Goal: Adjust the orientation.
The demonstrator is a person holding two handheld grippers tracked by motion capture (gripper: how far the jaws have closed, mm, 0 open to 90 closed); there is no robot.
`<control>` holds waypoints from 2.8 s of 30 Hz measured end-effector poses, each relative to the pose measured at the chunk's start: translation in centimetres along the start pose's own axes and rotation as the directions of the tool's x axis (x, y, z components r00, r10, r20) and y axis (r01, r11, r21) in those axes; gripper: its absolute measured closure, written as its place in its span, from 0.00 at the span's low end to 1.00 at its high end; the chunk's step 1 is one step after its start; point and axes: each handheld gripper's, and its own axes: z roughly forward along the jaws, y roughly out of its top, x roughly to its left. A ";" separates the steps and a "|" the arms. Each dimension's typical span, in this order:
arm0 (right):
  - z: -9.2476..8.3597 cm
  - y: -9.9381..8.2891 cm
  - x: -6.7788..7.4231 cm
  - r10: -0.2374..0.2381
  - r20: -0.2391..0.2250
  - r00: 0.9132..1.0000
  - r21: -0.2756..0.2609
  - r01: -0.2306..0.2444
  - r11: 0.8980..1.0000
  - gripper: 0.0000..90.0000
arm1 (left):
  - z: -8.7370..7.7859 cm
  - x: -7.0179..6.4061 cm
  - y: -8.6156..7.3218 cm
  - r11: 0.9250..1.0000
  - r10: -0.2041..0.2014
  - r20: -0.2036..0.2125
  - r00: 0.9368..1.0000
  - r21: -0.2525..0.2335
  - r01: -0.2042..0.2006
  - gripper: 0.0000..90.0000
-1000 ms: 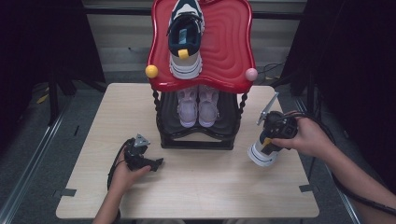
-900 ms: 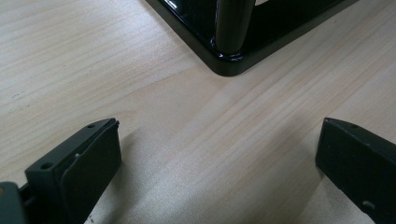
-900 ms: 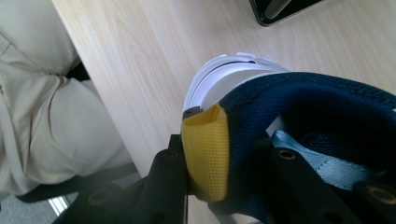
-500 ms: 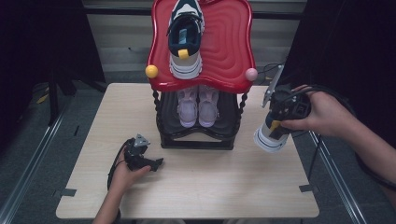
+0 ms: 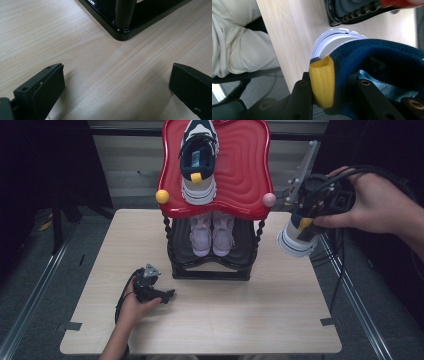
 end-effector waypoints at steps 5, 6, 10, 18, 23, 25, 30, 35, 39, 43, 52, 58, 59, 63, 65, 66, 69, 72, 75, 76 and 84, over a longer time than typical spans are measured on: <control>-2.8 0.9 -0.1 -0.017 0.041 0.999 0.006 0.017 1.000 0.84 | 0.0 0.0 0.0 1.000 0.000 -0.001 1.000 0.000 0.000 0.00; -3.3 1.1 -0.1 -0.014 0.060 0.998 0.005 0.014 1.000 0.84 | 0.0 0.0 0.0 1.000 0.003 -0.004 1.000 0.000 -0.003 0.00; -5.1 2.6 0.2 -0.039 0.098 0.994 0.014 0.038 0.999 0.84 | 0.0 0.0 0.0 1.000 0.008 -0.003 1.000 0.005 -0.008 0.00; -6.2 6.8 -0.2 -0.123 0.142 0.982 -0.013 0.126 0.992 0.84 | 0.0 0.0 0.0 1.000 -0.001 0.000 1.000 -0.003 0.001 0.00; -5.3 9.5 -0.6 -0.192 0.155 0.969 0.017 0.192 0.981 0.84 | 0.0 0.0 0.0 1.000 0.002 -0.003 1.000 0.000 -0.002 0.00; -5.3 10.3 -0.8 -0.212 0.148 0.966 0.010 0.213 0.977 0.84 | 0.0 0.0 0.0 1.000 0.001 -0.003 1.000 -0.001 -0.001 0.00; -4.8 11.8 -1.5 -0.260 0.162 0.952 0.018 0.261 0.965 0.84 | 0.0 0.0 0.0 1.000 0.008 -0.003 1.000 0.004 -0.008 0.00; -3.8 12.9 -2.2 -0.301 0.171 0.938 0.031 0.300 0.953 0.84 | 0.0 0.1 0.0 1.000 0.009 -0.002 1.000 0.005 -0.009 0.00; -2.8 13.3 -2.8 -0.320 0.178 0.930 0.038 0.319 0.947 0.84 | 0.0 0.0 0.0 1.000 0.005 0.004 1.000 0.005 -0.005 0.00; -2.0 13.7 -3.3 -0.335 0.173 0.926 0.053 0.330 0.942 0.84 | 0.0 0.0 0.0 1.000 0.003 0.007 1.000 0.004 -0.003 0.00; -1.3 14.5 -4.1 -0.355 0.182 0.917 0.053 0.352 0.935 0.83 | 0.0 0.0 0.0 1.000 0.004 0.004 1.000 0.004 -0.004 0.00; -1.3 13.9 -5.0 -0.268 0.163 0.950 0.018 0.268 0.963 0.80 | 0.0 0.0 0.0 1.000 0.003 0.004 1.000 0.003 -0.003 0.00; -1.3 13.8 -5.1 -0.266 0.164 0.950 0.010 0.268 0.963 0.80 | 0.0 0.0 0.0 1.000 0.002 0.007 1.000 0.004 -0.002 0.00; -1.4 13.8 -5.1 -0.210 0.160 0.965 -0.004 0.213 0.977 0.73 | 0.1 0.0 0.0 1.000 0.001 0.006 1.000 0.003 -0.001 0.00; -1.4 14.0 -5.2 -0.178 0.168 0.970 -0.013 0.183 0.983 0.65 | 0.1 0.0 0.0 1.000 0.002 0.006 1.000 0.003 -0.002 0.00; -1.4 14.1 -5.2 -0.173 0.170 0.970 -0.024 0.180 0.983 0.65 | 0.1 0.0 0.0 1.000 0.002 0.006 1.000 0.003 -0.002 0.00; -1.2 14.5 -5.1 -0.135 0.156 0.979 -0.029 0.141 0.990 0.63 | 0.1 0.0 0.0 1.000 0.001 0.007 1.000 0.003 -0.002 0.00; -0.8 14.9 -5.2 -0.103 0.156 0.982 -0.012 0.107 0.994 0.67 | 0.1 0.0 0.0 1.000 0.001 0.006 1.000 0.002 -0.001 0.00; -0.8 15.0 -5.4 -0.095 0.145 0.985 -0.012 0.098 0.995 0.73 | 0.1 0.0 0.0 1.000 0.001 0.006 1.000 0.003 -0.001 0.00; -0.8 15.0 -5.4 -0.101 0.137 0.985 -0.011 0.103 0.995 0.75 | 0.1 0.0 0.0 1.000 0.001 0.006 1.000 0.003 -0.001 0.00; -1.1 15.1 -4.9 -0.166 0.128 0.978 0.021 0.165 0.986 0.81 | 0.1 0.0 0.0 1.000 0.001 0.006 1.000 0.003 -0.001 0.00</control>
